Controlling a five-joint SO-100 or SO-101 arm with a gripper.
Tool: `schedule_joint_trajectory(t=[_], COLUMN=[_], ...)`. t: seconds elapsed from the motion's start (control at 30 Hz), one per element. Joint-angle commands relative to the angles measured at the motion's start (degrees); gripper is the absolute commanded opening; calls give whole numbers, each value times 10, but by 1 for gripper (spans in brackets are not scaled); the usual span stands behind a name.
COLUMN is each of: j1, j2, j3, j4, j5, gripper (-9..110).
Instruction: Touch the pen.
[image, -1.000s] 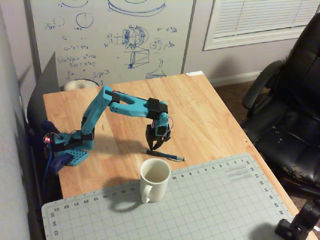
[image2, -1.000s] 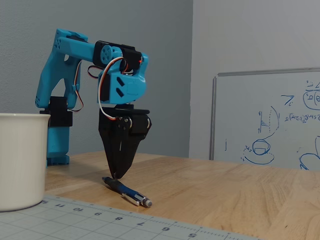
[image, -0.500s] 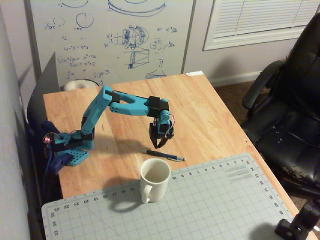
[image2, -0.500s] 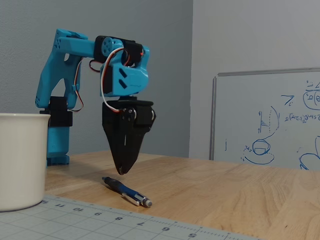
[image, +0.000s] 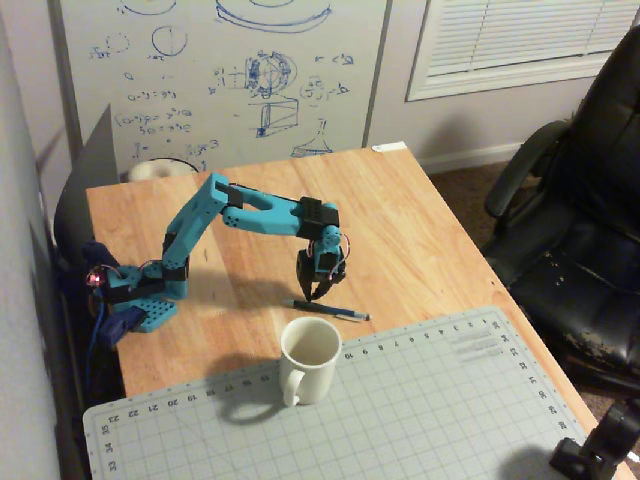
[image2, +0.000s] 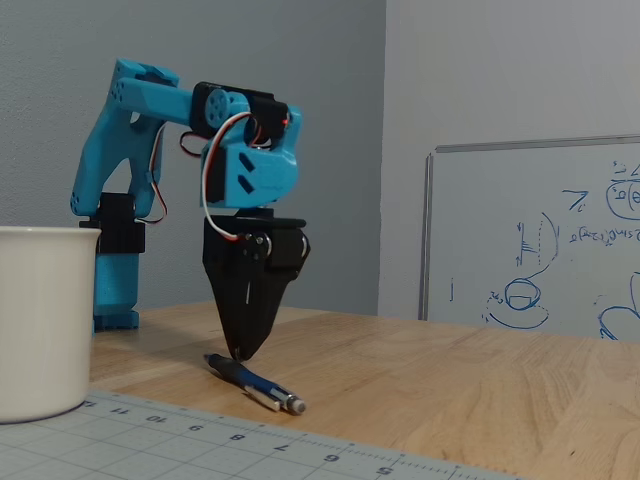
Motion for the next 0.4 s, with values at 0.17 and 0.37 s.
schedule_joint_trajectory(t=[0.17, 0.37], j1=[13, 16], j2=[17, 18], j3=[-46, -47], j4=[1, 1], j5=[-4, -4], gripper=[1, 1])
